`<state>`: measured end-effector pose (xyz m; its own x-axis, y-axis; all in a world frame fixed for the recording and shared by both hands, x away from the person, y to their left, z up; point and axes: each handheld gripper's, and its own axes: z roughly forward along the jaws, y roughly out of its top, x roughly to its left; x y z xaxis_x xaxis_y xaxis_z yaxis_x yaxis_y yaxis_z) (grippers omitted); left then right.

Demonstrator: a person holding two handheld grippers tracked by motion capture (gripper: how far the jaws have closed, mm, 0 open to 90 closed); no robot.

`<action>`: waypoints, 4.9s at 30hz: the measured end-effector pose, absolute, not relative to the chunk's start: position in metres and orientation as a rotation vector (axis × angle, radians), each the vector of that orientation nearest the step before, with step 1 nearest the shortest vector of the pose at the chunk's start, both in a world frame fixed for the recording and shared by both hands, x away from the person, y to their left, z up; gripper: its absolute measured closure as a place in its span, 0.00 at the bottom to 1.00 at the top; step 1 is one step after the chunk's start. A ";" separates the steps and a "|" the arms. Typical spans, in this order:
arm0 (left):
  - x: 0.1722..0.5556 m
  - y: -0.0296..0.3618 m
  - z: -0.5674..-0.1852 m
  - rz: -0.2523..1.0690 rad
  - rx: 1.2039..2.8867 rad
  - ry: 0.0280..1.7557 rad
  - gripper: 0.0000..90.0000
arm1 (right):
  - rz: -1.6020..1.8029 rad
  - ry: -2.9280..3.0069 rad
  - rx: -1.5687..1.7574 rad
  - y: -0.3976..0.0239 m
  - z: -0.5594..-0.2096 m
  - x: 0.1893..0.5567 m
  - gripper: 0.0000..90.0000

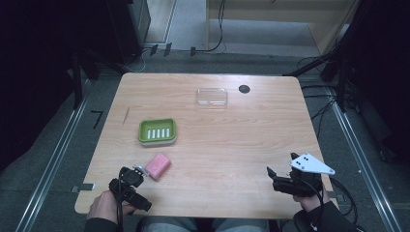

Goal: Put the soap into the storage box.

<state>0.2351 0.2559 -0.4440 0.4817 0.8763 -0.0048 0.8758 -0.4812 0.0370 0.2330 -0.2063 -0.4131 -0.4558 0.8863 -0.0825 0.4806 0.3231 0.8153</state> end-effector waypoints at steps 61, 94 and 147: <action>0.308 0.223 -0.429 0.014 2.645 1.449 0.08 | 1.003 2.074 1.201 -0.205 -0.413 0.234 0.15; 0.342 0.214 -0.450 0.032 2.681 1.502 0.02 | 1.009 2.074 1.204 -0.206 -0.413 0.234 0.15; 0.336 0.215 -0.450 0.116 2.720 1.432 0.43 | 1.010 2.072 1.205 -0.206 -0.413 0.234 0.15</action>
<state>0.3362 0.2153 -0.4496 0.5643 0.8248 0.0361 0.8199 -0.5650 0.0931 0.2339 -0.2060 -0.4133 -0.4588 0.8853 -0.0758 0.4855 0.3213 0.8131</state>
